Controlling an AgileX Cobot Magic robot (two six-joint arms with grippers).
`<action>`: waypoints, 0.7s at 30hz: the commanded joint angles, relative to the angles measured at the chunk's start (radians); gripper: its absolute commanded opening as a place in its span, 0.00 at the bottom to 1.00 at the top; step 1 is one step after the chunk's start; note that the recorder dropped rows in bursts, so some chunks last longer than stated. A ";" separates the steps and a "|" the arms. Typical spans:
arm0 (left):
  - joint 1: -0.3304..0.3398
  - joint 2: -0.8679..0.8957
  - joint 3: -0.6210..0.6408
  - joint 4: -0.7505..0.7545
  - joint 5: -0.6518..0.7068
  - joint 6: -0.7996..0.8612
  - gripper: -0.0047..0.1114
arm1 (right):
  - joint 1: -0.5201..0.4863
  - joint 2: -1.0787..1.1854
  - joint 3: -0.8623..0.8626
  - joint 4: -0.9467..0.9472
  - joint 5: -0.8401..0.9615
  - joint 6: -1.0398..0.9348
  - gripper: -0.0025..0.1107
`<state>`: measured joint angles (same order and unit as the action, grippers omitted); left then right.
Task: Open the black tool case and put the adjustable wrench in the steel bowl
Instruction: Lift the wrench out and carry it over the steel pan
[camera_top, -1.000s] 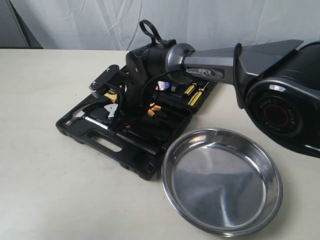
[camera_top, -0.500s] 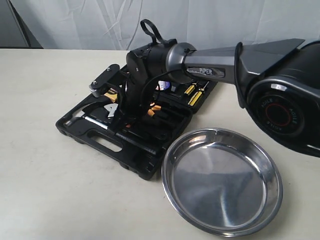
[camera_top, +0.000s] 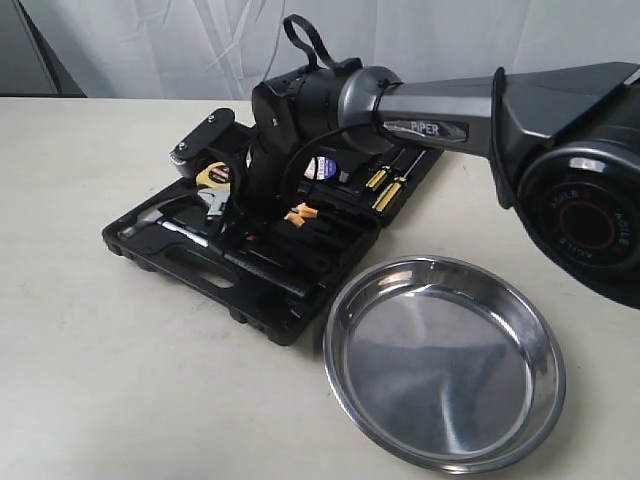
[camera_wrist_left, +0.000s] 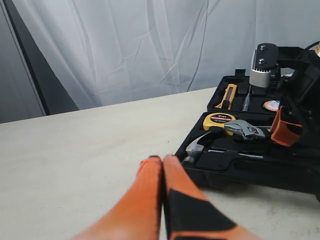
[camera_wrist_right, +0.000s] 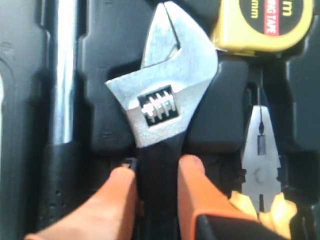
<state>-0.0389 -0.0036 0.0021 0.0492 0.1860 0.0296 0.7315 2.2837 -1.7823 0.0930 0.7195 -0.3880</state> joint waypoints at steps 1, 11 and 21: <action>-0.004 0.004 -0.002 -0.003 -0.005 0.000 0.04 | 0.002 -0.046 -0.009 0.025 -0.048 -0.008 0.01; -0.004 0.004 -0.002 -0.003 -0.005 0.000 0.04 | 0.010 -0.134 -0.009 -0.063 0.047 0.096 0.01; -0.004 0.004 -0.002 -0.003 -0.005 0.000 0.04 | 0.010 -0.374 0.244 -0.069 0.066 0.194 0.01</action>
<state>-0.0389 -0.0036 0.0021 0.0492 0.1860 0.0296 0.7418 2.0033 -1.6438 0.0355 0.8090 -0.2203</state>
